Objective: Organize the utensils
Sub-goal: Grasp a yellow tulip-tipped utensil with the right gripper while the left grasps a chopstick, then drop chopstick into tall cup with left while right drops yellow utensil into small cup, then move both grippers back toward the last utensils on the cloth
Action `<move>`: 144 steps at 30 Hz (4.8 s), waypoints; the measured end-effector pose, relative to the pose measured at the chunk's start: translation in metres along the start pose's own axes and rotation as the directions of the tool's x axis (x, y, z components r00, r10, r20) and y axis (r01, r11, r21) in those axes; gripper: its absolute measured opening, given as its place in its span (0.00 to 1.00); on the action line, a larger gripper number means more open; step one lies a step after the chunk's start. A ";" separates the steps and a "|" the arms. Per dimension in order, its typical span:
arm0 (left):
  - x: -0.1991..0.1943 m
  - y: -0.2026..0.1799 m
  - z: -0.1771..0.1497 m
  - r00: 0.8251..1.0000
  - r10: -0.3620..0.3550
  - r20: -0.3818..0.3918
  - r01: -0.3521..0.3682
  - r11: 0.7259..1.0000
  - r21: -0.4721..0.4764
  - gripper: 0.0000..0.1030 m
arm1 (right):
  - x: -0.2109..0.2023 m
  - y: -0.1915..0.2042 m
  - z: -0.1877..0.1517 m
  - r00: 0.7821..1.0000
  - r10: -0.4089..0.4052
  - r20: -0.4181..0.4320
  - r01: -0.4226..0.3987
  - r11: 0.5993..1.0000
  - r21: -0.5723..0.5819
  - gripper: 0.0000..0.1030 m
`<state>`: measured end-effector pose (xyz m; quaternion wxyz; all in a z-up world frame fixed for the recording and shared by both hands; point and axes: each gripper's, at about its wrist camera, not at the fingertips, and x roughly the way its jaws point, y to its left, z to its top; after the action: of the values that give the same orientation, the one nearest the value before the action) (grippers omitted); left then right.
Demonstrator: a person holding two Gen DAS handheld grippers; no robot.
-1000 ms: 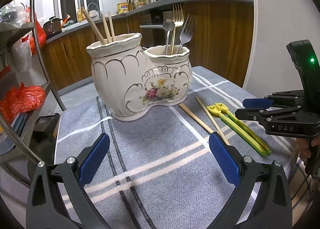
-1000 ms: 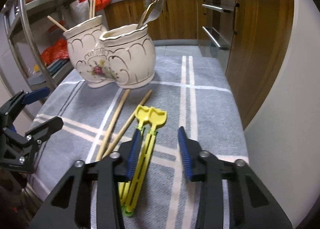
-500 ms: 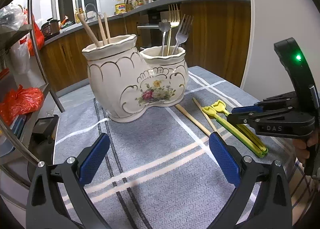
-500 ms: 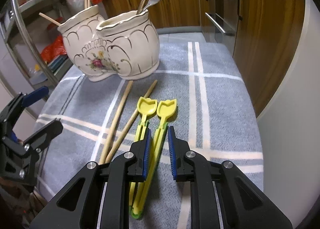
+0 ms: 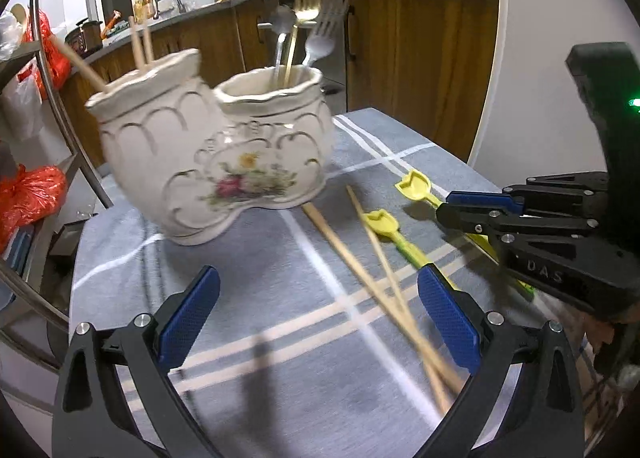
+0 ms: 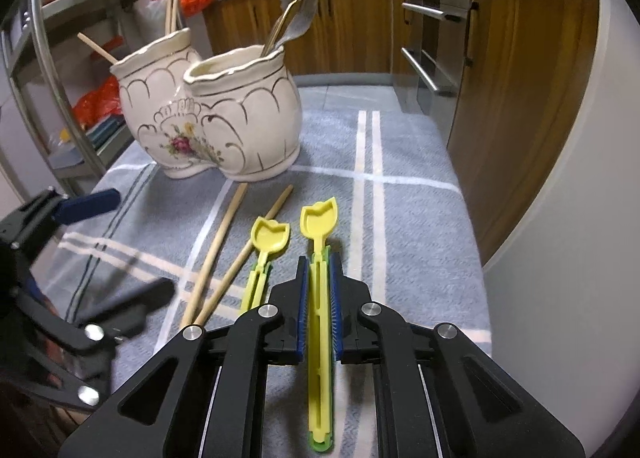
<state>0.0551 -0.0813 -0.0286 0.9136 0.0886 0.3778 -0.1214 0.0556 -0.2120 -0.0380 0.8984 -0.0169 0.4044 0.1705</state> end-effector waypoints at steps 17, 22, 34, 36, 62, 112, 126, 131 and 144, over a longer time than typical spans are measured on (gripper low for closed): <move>0.034 -0.015 0.005 0.994 -0.010 -0.104 0.005 0.999 -0.049 0.34 | -0.009 -0.003 -0.004 0.998 0.040 0.053 -0.040 0.999 -0.004 0.10; 0.035 -0.015 0.006 0.994 -0.004 -0.110 0.002 1.000 -0.013 0.08 | -0.011 -0.005 -0.007 0.997 0.047 0.064 -0.047 0.999 0.001 0.10; -0.007 0.013 -0.002 0.994 -0.111 0.021 0.111 0.994 0.000 0.06 | -0.025 -0.004 -0.006 0.989 0.078 0.123 -0.077 0.997 -0.006 0.10; -0.022 0.020 -0.004 0.987 -0.136 0.084 0.136 0.991 0.009 0.06 | -0.027 -0.002 -0.005 0.987 0.081 0.136 -0.081 0.997 -0.008 0.10; -0.132 0.130 0.007 0.778 -0.087 0.623 0.183 0.979 -0.092 0.06 | -0.059 0.034 0.065 0.901 0.132 0.413 -0.123 0.991 -0.048 0.10; -0.040 0.186 0.092 0.857 -0.154 0.491 0.225 0.970 -0.089 0.06 | 0.036 0.049 0.119 0.897 0.219 0.385 -0.227 0.974 -0.024 0.10; -0.066 0.188 0.077 0.862 -0.101 0.498 0.181 0.977 -0.116 0.06 | 0.018 0.050 0.111 0.902 0.211 0.376 -0.220 0.975 -0.020 0.17; -0.082 0.186 0.071 0.856 -0.093 0.508 0.177 0.977 -0.119 0.06 | -0.003 0.048 0.103 0.906 0.179 0.383 -0.185 0.982 -0.020 0.17; -0.094 0.160 0.038 0.897 -0.018 0.442 0.090 0.986 -0.141 0.06 | -0.034 0.033 0.069 0.927 0.125 0.354 -0.138 0.990 0.012 0.17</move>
<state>0.0623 0.0768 0.0761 0.9756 -0.0242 0.1727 -0.1334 0.0733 -0.1794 0.0370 0.9430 0.0575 0.2404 0.2230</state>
